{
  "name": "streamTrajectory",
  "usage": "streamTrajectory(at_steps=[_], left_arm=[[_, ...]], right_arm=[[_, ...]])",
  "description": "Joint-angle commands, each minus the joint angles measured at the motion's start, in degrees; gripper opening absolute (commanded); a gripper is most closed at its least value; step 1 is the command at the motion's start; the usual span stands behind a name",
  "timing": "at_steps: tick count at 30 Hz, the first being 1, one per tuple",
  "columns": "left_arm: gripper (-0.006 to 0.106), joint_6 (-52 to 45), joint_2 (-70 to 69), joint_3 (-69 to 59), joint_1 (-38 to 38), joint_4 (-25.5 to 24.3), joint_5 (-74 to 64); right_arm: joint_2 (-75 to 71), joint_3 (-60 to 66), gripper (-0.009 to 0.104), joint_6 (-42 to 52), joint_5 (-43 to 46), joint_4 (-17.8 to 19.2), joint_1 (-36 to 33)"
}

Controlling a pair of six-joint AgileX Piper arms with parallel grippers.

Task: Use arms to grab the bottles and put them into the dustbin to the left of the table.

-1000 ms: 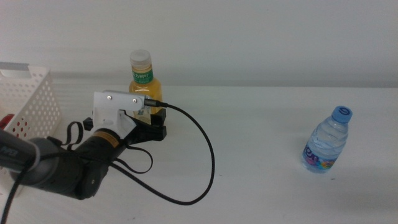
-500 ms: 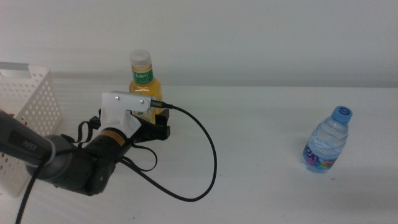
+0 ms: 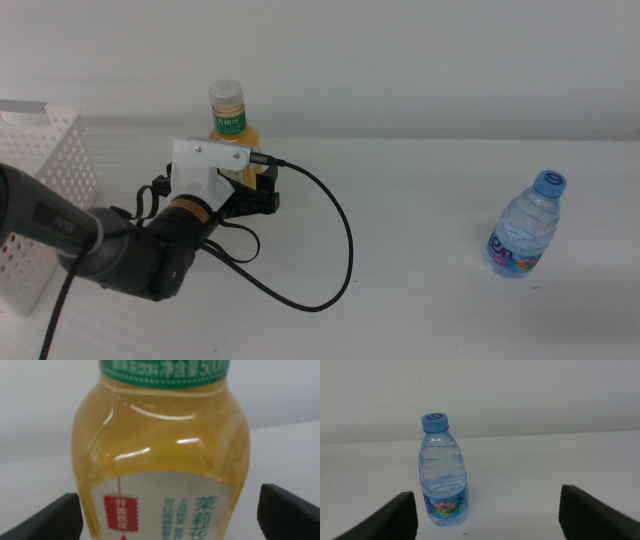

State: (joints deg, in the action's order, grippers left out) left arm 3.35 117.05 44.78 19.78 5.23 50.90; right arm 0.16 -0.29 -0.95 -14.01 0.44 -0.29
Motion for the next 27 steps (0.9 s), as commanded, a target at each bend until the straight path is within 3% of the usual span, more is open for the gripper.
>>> streamTrajectory(at_steps=[1,27], left_arm=[[0.094,-0.4,0.7,0.8,0.1,0.2,0.0],[0.094,-0.4,6.8,6.5,0.1,0.4,1.1]], right_arm=[[-2.2,2.4,0.076,0.4,-0.1,0.1,0.3],[-2.2,2.4,0.076,0.4,-0.1,0.1,0.3]])
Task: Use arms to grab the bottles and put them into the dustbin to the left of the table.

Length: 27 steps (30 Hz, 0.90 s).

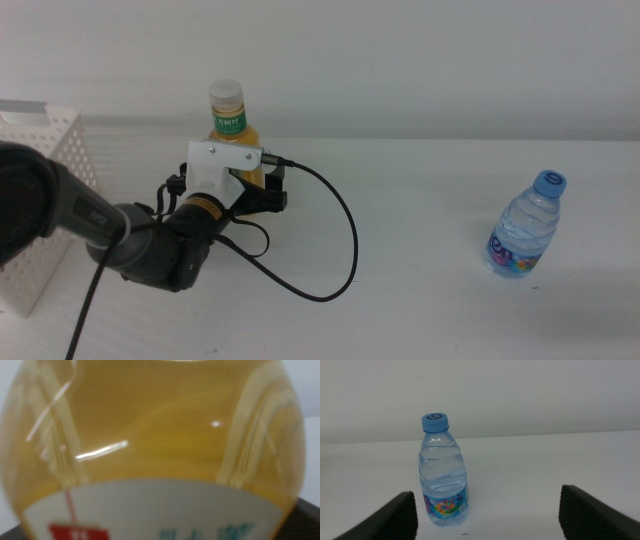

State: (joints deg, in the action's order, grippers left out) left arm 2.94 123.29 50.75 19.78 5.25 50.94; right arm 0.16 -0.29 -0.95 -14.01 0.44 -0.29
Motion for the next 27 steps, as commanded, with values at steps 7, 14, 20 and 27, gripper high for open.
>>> streamTrajectory(at_steps=[7,14,20,27], left_arm=[[0.09,0.0,1.3,1.3,0.1,0.3,1.3],[0.06,0.0,1.3,1.3,-0.1,1.6,2.0],[0.0,0.0,1.3,0.9,-0.4,2.0,5.5],[-0.002,-2.4,-2.6,-3.0,-0.4,3.5,9.2]], right_arm=[[-2.2,2.4,0.076,0.4,-0.1,0.1,0.3],[-2.2,2.4,0.076,0.4,-0.1,0.1,0.3],[-2.2,2.4,0.076,0.4,-0.1,0.1,0.3],[-2.2,2.4,0.076,0.4,-0.1,0.1,0.3]])
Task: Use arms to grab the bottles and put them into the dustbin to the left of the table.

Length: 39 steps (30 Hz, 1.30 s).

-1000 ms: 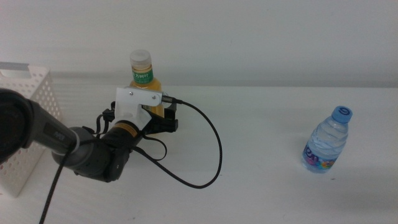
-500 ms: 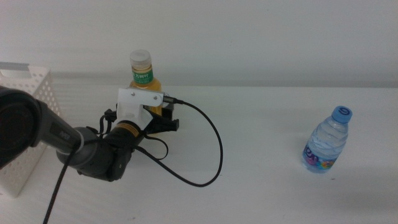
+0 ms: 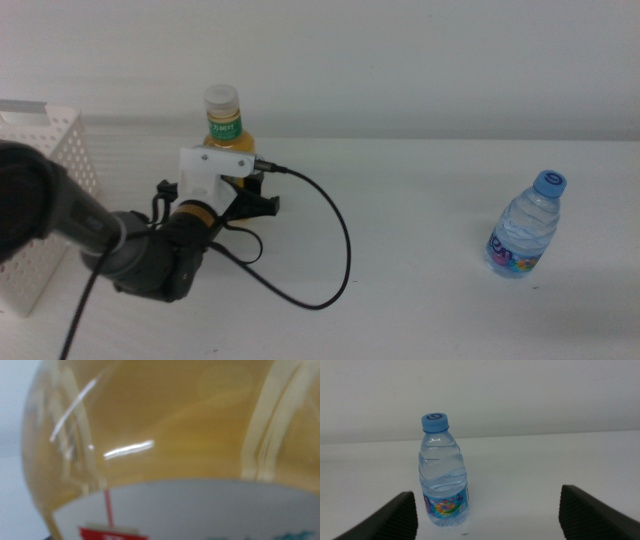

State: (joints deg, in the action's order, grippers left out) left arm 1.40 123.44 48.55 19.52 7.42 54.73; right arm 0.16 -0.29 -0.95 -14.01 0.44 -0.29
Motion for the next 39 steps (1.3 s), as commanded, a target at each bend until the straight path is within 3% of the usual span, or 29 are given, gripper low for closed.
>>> streamTrajectory(at_steps=[1,10,15,22,27,31,39], left_arm=[[-0.002,-2.1,-4.2,-2.0,-0.1,1.5,5.0],[-0.002,-5.2,-22.0,-13.6,-0.1,2.6,-5.2],[-0.002,-9.3,-34.1,-16.3,-0.1,4.8,-22.3],[-0.002,-14.4,-48.2,-16.3,-0.6,11.7,-46.4],[-0.002,-14.5,-53.6,-12.8,-3.2,11.5,-67.0],[-0.002,-15.0,-53.8,-6.1,-6.2,7.9,-83.4],[-0.002,-19.5,-52.7,5.8,-13.3,6.0,-101.5]], right_arm=[[-2.2,2.4,0.076,0.4,-0.1,0.1,0.3],[-2.2,2.4,0.076,0.4,-0.1,0.1,0.3],[-2.2,2.4,0.076,0.4,-0.1,0.1,0.3],[-2.2,2.4,0.076,0.4,-0.1,0.1,0.3],[-2.2,2.4,0.076,0.4,-0.1,0.1,0.3],[-2.2,2.4,0.076,0.4,-0.1,0.1,0.3],[-2.2,2.4,0.076,0.4,-0.1,0.1,0.3]])
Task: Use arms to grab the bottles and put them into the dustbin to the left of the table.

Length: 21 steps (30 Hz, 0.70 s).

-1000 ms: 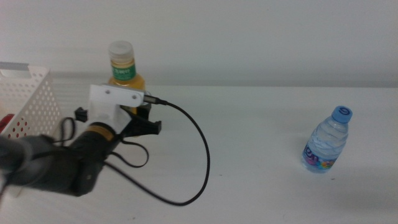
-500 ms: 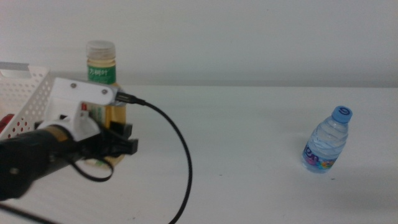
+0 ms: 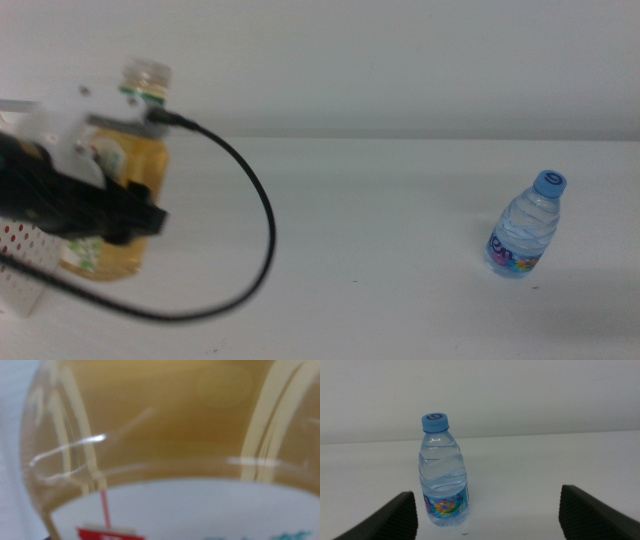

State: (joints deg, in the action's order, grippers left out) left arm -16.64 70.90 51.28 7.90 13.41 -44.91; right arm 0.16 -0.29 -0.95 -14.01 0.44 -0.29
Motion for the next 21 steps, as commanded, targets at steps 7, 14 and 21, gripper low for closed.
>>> streamTrajectory(at_steps=[7,14,21], left_arm=[[-0.002,-9.0,8.0,16.8,-11.6,0.0,-17.1],[-0.002,-13.4,20.3,32.8,-20.7,-4.3,-28.2],[-0.002,-15.0,30.3,45.6,-26.8,-7.7,-30.3]], right_arm=[[-2.2,2.4,0.076,0.4,-0.1,0.1,0.3],[-2.2,2.4,0.076,0.4,-0.1,0.1,0.3],[-2.2,2.4,0.076,0.4,-0.1,0.1,0.3]])
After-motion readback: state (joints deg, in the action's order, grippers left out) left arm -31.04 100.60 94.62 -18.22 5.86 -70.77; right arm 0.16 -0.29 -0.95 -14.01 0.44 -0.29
